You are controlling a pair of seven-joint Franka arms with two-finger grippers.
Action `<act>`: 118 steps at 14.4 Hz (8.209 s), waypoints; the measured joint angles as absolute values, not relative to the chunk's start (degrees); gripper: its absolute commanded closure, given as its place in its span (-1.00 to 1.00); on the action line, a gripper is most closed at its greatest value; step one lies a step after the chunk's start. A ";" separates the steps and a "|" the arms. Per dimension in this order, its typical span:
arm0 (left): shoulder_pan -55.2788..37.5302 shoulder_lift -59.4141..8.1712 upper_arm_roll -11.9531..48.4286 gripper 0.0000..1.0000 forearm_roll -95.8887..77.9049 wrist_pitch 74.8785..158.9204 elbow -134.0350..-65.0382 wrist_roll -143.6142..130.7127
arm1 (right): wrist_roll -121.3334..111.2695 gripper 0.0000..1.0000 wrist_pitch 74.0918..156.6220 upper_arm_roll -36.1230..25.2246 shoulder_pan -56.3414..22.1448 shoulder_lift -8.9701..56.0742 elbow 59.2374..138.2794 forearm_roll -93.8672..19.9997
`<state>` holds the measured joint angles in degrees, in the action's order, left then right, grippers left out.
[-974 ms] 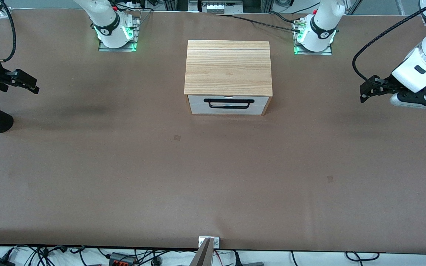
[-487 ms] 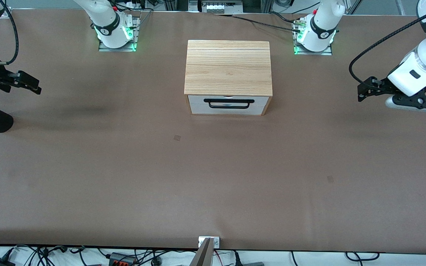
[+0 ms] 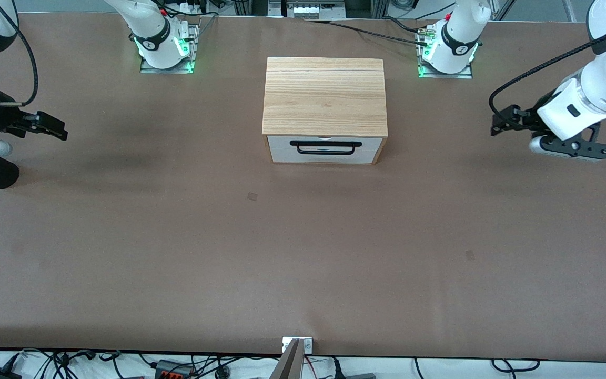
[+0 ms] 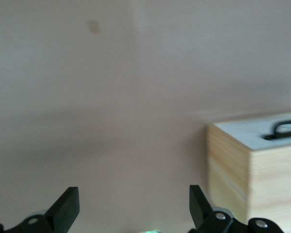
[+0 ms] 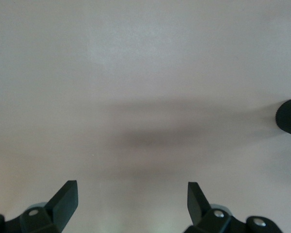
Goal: Pull top drawer with both arms simultaneously
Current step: 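Move the left gripper while the right gripper moves toward the drawer handle, then bring both grippers to the black handle ends from either side, then close both grippers on the black drawer handle, then pull the drawer out of the cabinet with both grippers together, then open both grippers and release the drawer handle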
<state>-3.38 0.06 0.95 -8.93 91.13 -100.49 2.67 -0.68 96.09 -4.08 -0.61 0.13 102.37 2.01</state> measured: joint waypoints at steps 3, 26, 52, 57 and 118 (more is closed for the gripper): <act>-3.39 -1.28 0.96 -1.00 -14.92 90.59 -100.31 2.67 | -0.75 -1.00 96.08 -4.15 -0.52 1.80 102.34 2.01; -3.52 -25.30 2.22 -1.00 -72.25 94.89 -113.95 48.60 | -24.11 -1.00 99.44 0.03 -7.25 30.26 94.10 -51.15; -5.83 -31.41 6.72 0.03 -85.65 99.66 -120.72 68.74 | -60.84 -0.50 100.85 1.73 -26.49 39.49 109.64 -100.24; -5.83 -31.41 7.33 0.17 -85.65 99.66 -120.73 68.81 | -60.99 -0.07 100.68 1.86 -26.49 39.49 109.64 -100.25; -0.74 -45.66 6.91 -1.00 -86.17 97.50 -99.71 67.33 | -57.89 -1.00 101.06 0.87 -23.77 51.71 89.18 -104.36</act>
